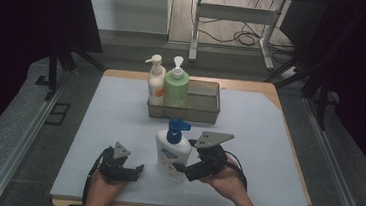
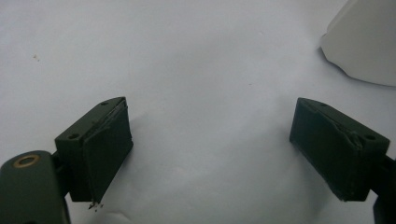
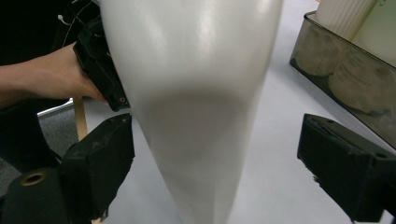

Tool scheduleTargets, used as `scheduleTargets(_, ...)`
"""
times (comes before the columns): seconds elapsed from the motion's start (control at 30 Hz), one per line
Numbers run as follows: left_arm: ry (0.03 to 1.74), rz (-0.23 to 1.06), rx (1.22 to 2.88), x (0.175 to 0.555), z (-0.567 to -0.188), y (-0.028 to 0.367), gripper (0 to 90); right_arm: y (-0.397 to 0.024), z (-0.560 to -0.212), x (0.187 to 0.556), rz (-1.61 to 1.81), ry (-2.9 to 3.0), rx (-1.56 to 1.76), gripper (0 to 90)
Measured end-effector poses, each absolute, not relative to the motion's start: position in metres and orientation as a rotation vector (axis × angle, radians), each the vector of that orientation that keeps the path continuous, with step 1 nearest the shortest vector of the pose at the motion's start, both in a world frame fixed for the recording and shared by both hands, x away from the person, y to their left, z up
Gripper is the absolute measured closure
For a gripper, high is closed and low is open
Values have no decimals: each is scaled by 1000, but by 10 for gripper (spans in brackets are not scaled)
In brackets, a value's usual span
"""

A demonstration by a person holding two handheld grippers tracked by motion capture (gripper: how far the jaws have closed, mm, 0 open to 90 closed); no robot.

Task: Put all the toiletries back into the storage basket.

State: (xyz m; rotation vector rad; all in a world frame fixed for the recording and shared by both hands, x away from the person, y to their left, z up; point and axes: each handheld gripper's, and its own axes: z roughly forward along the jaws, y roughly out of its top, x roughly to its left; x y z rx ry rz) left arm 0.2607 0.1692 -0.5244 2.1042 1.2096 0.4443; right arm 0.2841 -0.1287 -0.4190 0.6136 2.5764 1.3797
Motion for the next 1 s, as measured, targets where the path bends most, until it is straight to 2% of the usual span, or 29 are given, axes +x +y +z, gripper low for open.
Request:
scheduleTargets(0.53,1210,445,2104,261,-524,169,122,-113,-415,289,1394,2579,622,185)
scheduleTargets(0.77,1209,445,2104,261,-524,169,122,-102,-413,289,1377,2579,609,250)
scheduleTargets(0.9,1210,445,2104,261,-524,169,122,-100,-412,289,1382,2571,598,330)
scheduleTargets(1.0,1210,444,2105,261,-524,169,122,-99,-411,288,1372,2564,584,359)
